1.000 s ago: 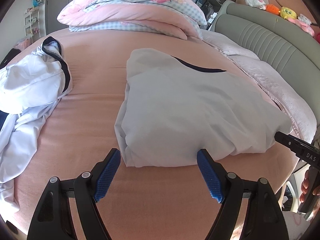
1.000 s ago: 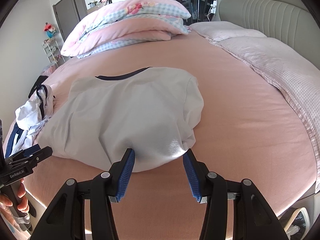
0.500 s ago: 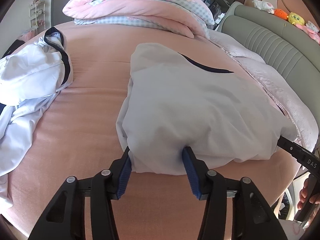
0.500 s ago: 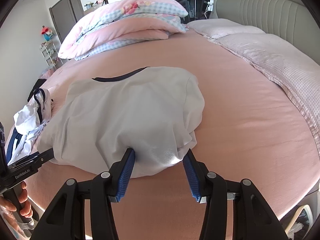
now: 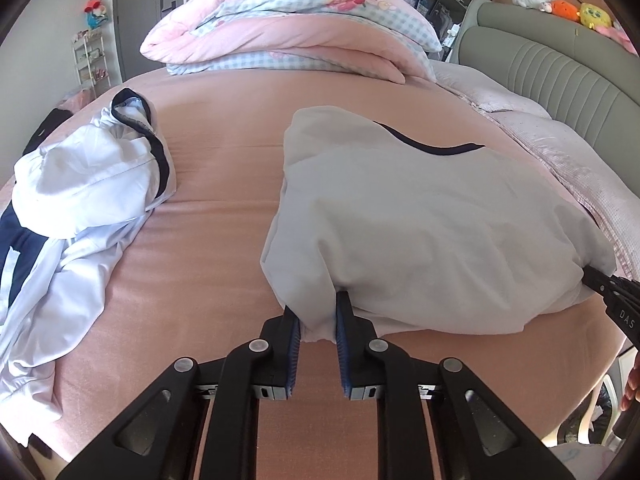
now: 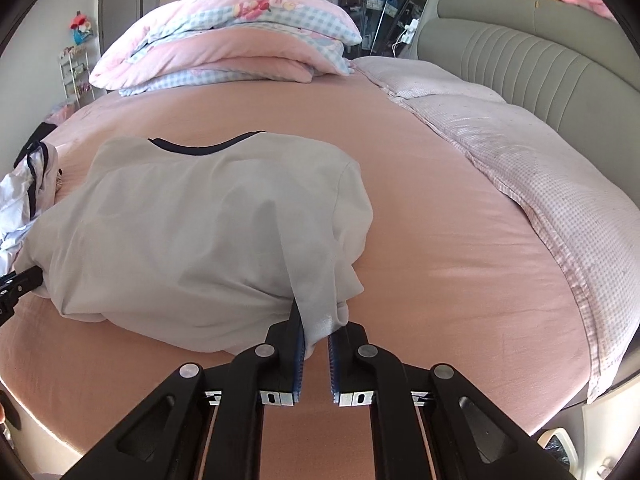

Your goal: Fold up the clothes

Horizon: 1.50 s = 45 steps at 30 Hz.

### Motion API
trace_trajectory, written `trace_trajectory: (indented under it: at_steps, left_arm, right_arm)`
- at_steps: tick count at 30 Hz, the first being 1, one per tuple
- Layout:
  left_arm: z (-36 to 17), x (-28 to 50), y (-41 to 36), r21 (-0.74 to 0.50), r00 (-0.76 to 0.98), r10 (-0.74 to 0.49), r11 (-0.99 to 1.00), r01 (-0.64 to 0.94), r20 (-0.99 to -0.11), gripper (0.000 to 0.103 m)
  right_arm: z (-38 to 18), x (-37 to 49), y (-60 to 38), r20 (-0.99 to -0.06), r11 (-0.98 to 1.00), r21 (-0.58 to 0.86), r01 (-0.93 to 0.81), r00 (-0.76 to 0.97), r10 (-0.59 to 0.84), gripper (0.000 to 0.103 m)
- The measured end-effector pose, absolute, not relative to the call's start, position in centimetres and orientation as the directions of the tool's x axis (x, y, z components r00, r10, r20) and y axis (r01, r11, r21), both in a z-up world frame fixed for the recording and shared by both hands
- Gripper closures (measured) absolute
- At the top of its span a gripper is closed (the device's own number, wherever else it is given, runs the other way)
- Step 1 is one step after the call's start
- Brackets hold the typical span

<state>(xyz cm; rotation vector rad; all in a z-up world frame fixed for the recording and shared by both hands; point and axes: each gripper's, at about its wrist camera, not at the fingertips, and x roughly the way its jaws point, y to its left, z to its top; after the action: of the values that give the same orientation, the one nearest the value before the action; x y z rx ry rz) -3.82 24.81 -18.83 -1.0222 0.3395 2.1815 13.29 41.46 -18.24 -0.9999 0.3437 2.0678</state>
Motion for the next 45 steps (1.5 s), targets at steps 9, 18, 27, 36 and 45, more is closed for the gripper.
trace_trajectory:
  at_steps: [9,18,27,36,45]
  left_arm:
    - [-18.2,-4.0,23.6,-0.004,-0.488,0.453,-0.736,-0.677,-0.746,0.090]
    - [-16.5,-2.7,22.5,0.075,-0.527,0.450,-0.705,-0.705,-0.721,0.089]
    - [-15.3,-5.2,19.7,-0.124,-0.404,0.487,-0.743,-0.658,-0.774,0.088]
    - [-15.8,-4.1,19.0,-0.279,-0.300,0.556,-0.727,-0.627,-0.775,0.047]
    - [-15.4,-2.2,20.1,-0.305,-0.257,0.580,-0.694,-0.652,-0.773,0.041]
  right_arm:
    - [-18.2,12.8,41.2,-0.714,-0.621,-0.268,-0.736,-0.281,0.641,0.096]
    - [-17.9,14.2,41.1,-0.740,-0.646,-0.225,-0.730,-0.303,0.600,0.096]
    - [-16.7,16.0,40.5,-0.774,-0.658,-0.129,-0.742,-0.340,0.534,0.072]
    - [-15.5,18.8,40.3,-0.788,-0.613,0.088,-0.785,-0.431,0.440,0.051]
    - [-15.0,19.3,39.4,-0.787,-0.607,0.147,-0.781,-0.464,0.406,0.051]
